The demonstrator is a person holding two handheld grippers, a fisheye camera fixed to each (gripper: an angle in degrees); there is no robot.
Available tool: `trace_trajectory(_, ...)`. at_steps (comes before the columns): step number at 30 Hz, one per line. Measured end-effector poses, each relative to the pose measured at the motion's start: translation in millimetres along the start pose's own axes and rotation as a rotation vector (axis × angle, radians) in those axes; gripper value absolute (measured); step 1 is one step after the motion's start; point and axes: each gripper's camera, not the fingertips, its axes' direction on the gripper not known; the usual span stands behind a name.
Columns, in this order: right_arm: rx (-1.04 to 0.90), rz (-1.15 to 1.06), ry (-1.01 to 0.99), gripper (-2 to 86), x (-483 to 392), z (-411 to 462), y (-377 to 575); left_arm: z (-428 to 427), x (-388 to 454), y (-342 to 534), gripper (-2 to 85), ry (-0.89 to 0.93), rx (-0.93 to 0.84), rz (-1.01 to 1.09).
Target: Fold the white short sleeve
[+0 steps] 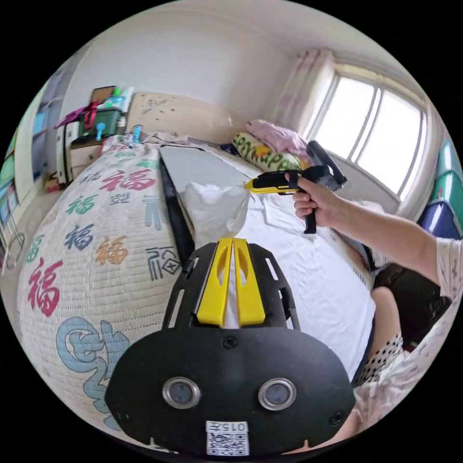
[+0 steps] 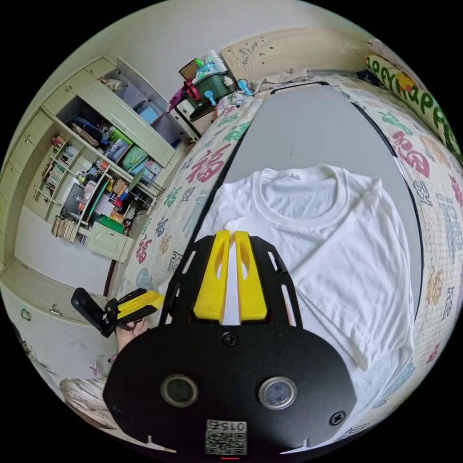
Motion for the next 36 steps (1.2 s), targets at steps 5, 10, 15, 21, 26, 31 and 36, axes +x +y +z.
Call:
trace_trajectory(5,0.005,0.160,0.105,5.7,48,-20,14,41,45,-52,-0.5,0.044,-0.167,0.094)
trace_trajectory(10,-0.016,0.100,0.022,8.6,29,-28,-10,27,64,-100,2.8,0.008,-0.171,0.128)
trace_trajectory(15,-0.135,0.001,0.065,10.1,-35,5,-40,26,66,-144,6.8,-0.068,-0.138,0.109)
trace_trajectory(21,-0.191,-0.065,0.158,6.2,-106,17,-65,38,62,-189,6.2,-0.142,-0.167,0.080)
trace_trajectory(26,-0.194,-0.050,0.184,1.0,-157,5,-92,48,42,-216,1.2,-0.121,-0.219,0.076)
trace_trajectory(31,-0.184,-0.036,0.207,0.2,-202,0,-114,47,16,-236,-0.4,-0.095,-0.242,0.073)
trace_trajectory(36,-0.176,-0.025,0.203,0.2,-253,-1,-132,45,-6,-249,-0.6,-0.083,-0.258,0.083)
